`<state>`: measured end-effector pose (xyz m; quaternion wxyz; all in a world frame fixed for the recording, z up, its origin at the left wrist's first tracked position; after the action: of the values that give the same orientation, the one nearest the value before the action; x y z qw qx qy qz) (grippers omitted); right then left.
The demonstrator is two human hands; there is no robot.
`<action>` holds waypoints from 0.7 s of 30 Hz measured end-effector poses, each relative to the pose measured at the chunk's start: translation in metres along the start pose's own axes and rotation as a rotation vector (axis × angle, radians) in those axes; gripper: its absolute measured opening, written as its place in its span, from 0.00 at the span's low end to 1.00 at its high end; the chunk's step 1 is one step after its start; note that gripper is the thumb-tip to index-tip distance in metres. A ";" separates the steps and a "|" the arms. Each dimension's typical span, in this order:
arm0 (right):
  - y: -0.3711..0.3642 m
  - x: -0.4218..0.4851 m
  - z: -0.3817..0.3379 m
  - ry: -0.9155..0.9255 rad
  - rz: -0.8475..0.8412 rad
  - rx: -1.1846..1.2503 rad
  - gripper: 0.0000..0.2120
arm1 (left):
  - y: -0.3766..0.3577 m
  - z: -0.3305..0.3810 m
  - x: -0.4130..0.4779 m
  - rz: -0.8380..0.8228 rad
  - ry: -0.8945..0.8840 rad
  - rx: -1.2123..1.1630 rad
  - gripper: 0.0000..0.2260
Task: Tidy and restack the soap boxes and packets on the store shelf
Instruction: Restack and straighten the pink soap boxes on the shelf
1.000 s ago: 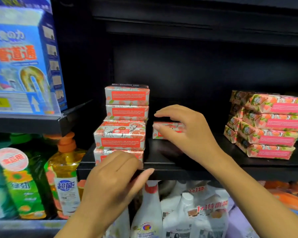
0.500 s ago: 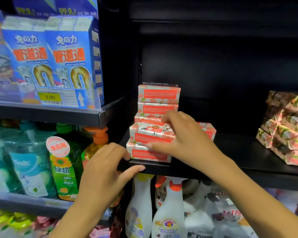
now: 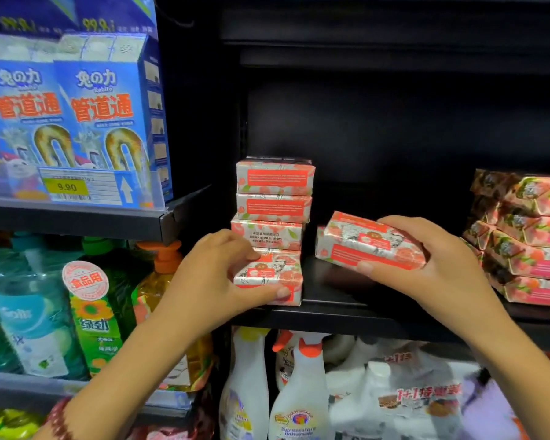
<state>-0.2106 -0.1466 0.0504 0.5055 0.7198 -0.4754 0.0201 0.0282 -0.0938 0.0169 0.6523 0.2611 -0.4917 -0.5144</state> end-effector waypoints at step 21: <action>-0.015 0.088 0.071 -0.047 -0.239 -0.050 0.24 | -0.011 0.023 -0.018 0.221 -0.077 -0.343 0.28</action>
<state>-0.1841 -0.2577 0.0503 0.5106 0.7589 -0.3983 -0.0692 0.0030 -0.0767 0.0096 0.7205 0.0709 -0.4471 -0.5253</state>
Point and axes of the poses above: each hand's wrist, its own x-axis towards the middle knuckle, its own y-axis out of the back of the hand, z = x × y, the point moved 5 cm from there along x, towards the middle knuckle, and after that the axes turned 15 degrees about -z, right-handed, at the moved point
